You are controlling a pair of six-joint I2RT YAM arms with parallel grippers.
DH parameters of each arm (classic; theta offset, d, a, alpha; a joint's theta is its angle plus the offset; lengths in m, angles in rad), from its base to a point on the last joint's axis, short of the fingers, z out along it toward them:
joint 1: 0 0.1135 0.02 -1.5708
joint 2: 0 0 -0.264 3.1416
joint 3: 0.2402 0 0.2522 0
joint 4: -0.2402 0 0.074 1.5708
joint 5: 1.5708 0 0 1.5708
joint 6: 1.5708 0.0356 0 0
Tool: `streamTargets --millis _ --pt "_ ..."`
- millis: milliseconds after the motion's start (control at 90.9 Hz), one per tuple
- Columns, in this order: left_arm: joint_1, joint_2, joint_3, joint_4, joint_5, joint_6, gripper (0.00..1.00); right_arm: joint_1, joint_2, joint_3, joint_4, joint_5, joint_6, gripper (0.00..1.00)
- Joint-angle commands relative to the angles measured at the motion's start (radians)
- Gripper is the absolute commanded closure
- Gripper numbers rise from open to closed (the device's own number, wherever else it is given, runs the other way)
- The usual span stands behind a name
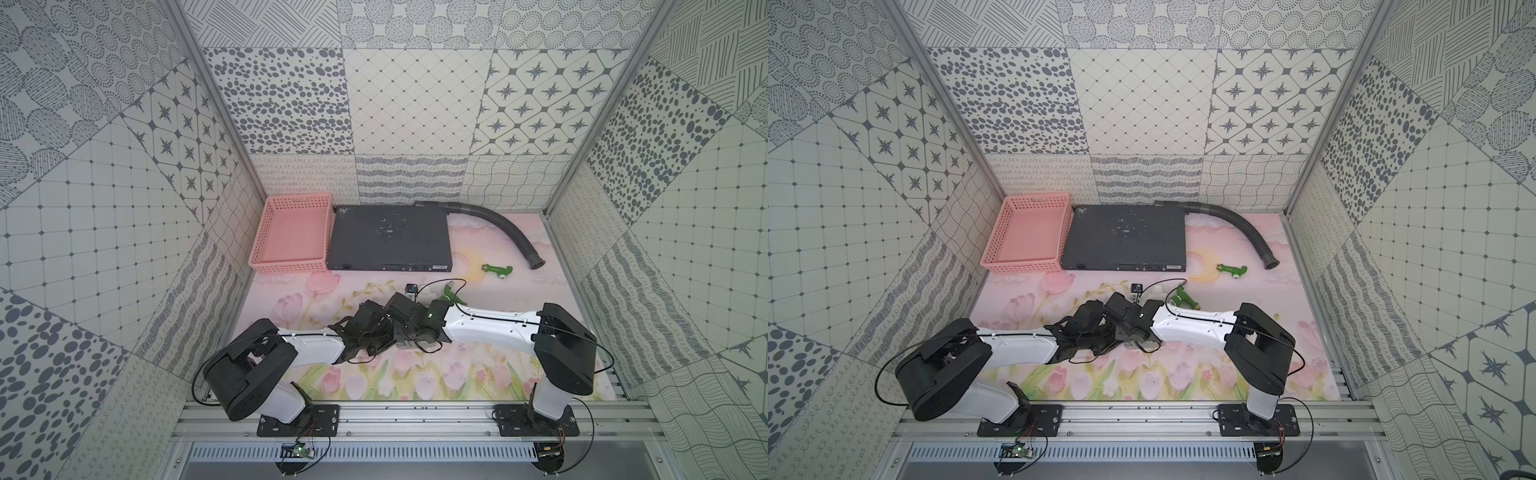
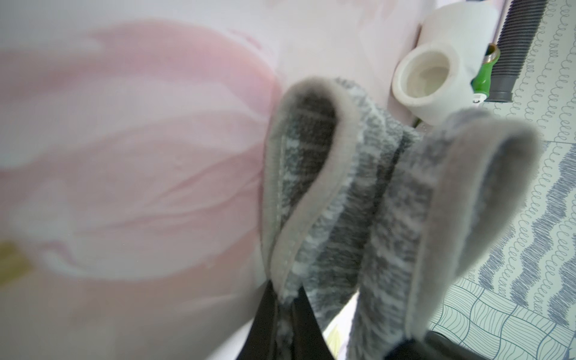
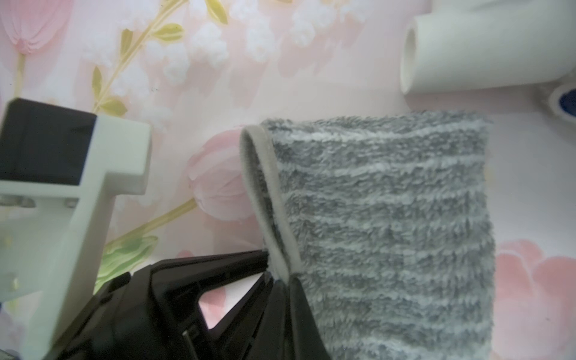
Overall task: Fold the square dishcloth
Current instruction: Fold the cleaning item at the center of the board.
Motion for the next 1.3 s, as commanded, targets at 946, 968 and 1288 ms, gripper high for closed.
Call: streamTargets --millis 946,968,1288 --pt "-0.011 -0.051 -0.015 -0.194 -0.053 -0.015 0.78 -0.009 0.022 -0.015 0.105 -0.036 0.029 0.81" --pt "-0.011 -0.054 -0.013 -0.199 -0.057 -0.015 0.78 -0.009 0.016 -0.017 0.108 -0.037 0.027 0.80" --pt "-0.011 -0.117 0.006 -0.304 -0.110 -0.012 0.77 -0.008 -0.069 -0.064 0.143 -0.036 0.011 0.74"
